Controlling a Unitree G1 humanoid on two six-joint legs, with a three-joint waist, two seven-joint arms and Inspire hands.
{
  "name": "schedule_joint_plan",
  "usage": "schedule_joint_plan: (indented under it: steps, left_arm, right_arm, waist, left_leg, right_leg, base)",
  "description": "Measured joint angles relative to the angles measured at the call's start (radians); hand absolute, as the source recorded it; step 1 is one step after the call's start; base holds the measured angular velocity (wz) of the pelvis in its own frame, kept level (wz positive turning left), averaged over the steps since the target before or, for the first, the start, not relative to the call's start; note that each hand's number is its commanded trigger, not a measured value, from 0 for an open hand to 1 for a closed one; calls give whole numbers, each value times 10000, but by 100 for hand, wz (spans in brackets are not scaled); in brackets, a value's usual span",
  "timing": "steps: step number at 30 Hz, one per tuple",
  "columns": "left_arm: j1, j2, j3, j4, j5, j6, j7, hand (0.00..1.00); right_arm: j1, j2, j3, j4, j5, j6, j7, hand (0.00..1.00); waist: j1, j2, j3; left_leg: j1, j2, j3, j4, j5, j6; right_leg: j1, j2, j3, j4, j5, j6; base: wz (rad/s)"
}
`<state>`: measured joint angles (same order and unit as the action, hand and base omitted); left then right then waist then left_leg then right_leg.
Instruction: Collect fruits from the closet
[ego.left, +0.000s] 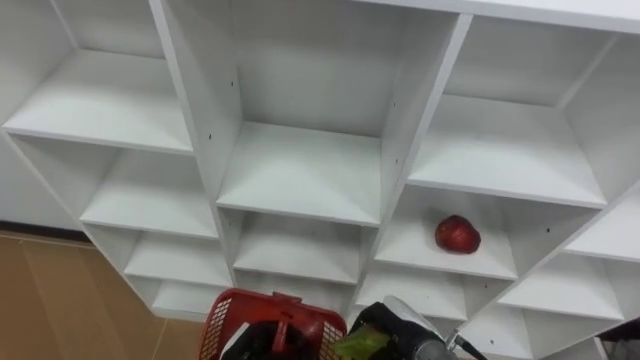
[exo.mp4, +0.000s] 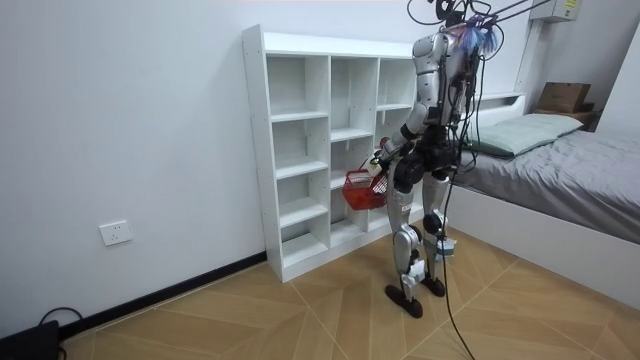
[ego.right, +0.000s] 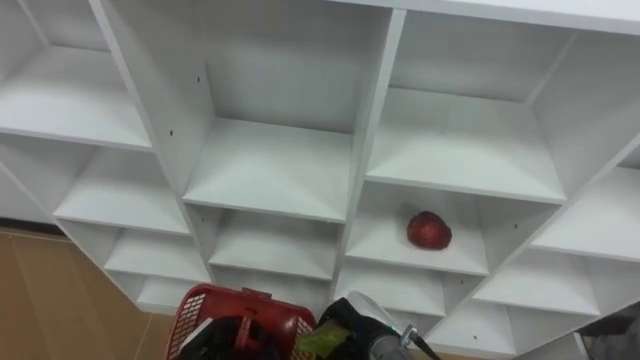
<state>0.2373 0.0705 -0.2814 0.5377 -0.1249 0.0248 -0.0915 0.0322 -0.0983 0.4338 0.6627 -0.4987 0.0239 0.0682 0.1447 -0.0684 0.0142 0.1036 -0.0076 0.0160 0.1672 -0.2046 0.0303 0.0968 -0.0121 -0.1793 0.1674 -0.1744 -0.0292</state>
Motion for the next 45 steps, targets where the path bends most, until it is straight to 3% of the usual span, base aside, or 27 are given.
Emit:
schedule_joint_plan:
  steps: [13, 27, 33, 44, 45]
  left_arm:
    - [-2, 8, -98, 5, 32, 6, -61, 100]
    - [3, 203, -457, 33, 12, 35, -547, 100]
    - [-1, 313, -578, 34, 79, 132, -757, 100]
    - [1, 324, -763, 37, 68, 184, -780, 100]
    - [1, 324, -768, 37, 68, 186, -780, 100]
  right_arm:
    - [-333, 180, 179, 465, 398, -2, -10, 100]
    - [-684, 232, 574, 1323, 593, 4, -359, 100]
    - [-1290, 626, 586, 2472, 618, 115, -383, 100]
    - [-1470, 782, 587, 2702, 715, 121, -657, 100]
    - [-1479, 803, 587, 2706, 741, 121, -677, 93]
  waist:
    - [23, -76, 7]
    - [49, -66, 17]
    - [48, -19, 48]
    - [124, -17, 49]
    - [138, -19, 48]
  left_leg:
    - [-66, -41, -39, 27, 2, 3]
    - [-102, -56, -214, 100, 2, 3]
    - [-92, -61, -269, 186, 1, 3]
    - [-85, -73, -357, 222, 1, 3]
    - [-85, -74, -367, 223, 1, 3]
  right_leg:
    - [39, -48, -127, -13, -27, 39]
    - [101, -49, -175, -8, -46, 51]
    - [184, -39, -198, -9, -51, 42]
    - [248, -36, -250, -9, -52, 39]
    - [252, -37, -250, -9, -52, 39]
  base:
    - [3]
    - [3]
    - [4]
    - [2]
    - [0]
